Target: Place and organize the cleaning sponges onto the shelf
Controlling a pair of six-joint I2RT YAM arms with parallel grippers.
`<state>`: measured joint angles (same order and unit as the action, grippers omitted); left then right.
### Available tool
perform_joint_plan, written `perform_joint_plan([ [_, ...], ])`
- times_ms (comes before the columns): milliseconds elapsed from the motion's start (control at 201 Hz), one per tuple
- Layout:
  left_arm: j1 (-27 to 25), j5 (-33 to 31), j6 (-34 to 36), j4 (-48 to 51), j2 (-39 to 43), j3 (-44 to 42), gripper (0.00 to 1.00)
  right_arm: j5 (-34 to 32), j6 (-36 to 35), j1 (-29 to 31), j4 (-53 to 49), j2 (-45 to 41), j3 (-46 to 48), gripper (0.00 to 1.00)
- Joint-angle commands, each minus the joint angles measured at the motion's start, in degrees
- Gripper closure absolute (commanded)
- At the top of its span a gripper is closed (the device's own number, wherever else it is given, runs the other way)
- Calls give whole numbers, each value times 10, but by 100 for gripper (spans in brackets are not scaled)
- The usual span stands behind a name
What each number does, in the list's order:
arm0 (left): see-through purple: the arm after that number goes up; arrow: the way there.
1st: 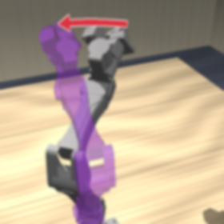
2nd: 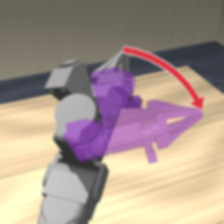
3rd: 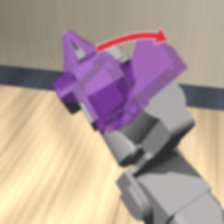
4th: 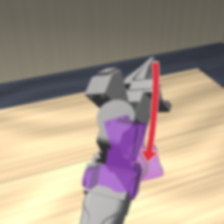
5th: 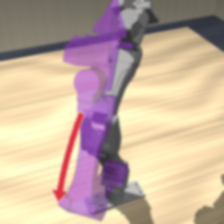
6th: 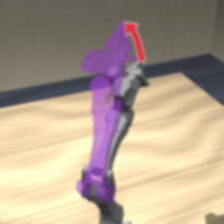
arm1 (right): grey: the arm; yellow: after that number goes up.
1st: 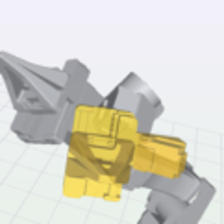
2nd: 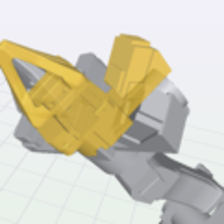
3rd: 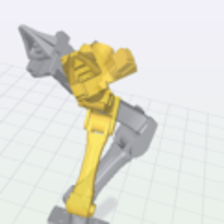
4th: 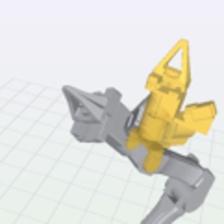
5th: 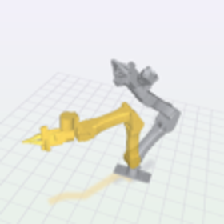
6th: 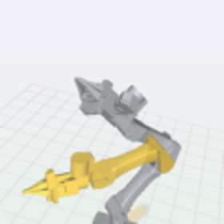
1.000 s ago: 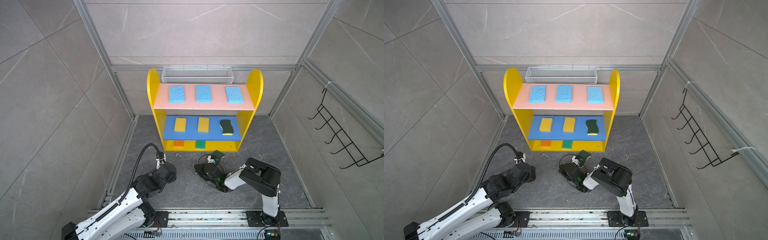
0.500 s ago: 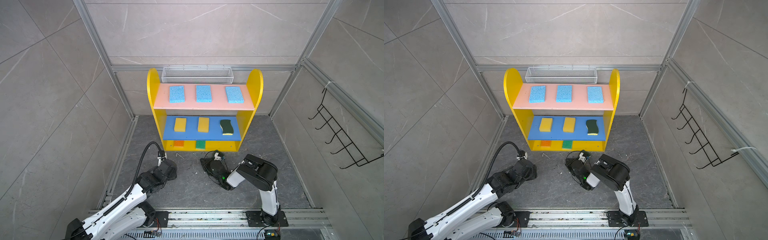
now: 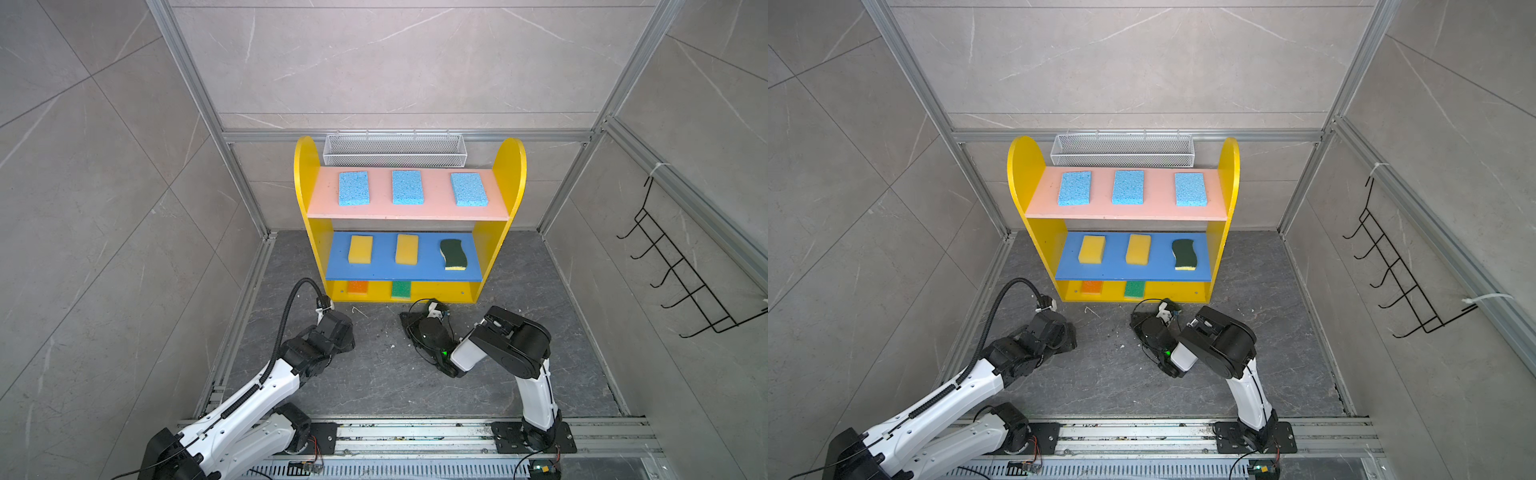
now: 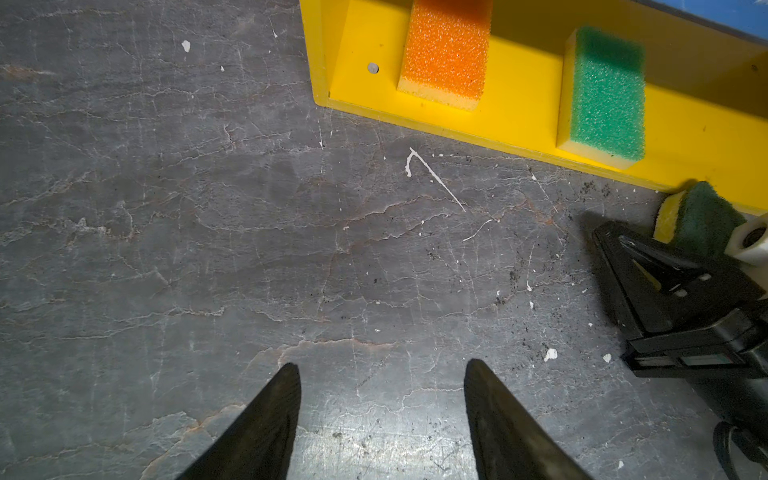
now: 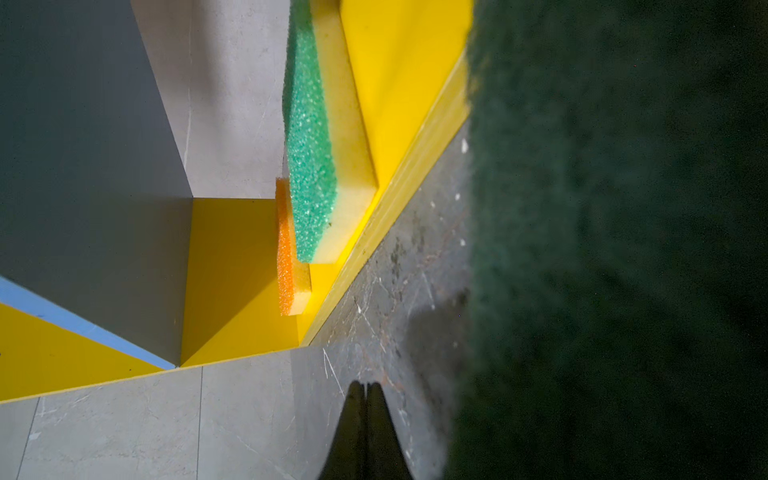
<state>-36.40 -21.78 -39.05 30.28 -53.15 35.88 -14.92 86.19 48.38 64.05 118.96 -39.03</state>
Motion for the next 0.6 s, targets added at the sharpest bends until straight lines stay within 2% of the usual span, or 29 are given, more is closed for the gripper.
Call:
perform_joint_plan([
  [0,8,14,15,-27,1,-5,34,-61,-7,-18,-62,26,-5,100],
  [95,12,16,17,-29,4,-8,35,-85,-8,-18,-69,15,-4,100],
  [373,19,17,26,-36,15,-13,35,-157,-15,-18,-171,-78,37,100],
  [592,23,23,24,-44,13,-22,35,-132,-27,-18,-154,-65,20,100],
])
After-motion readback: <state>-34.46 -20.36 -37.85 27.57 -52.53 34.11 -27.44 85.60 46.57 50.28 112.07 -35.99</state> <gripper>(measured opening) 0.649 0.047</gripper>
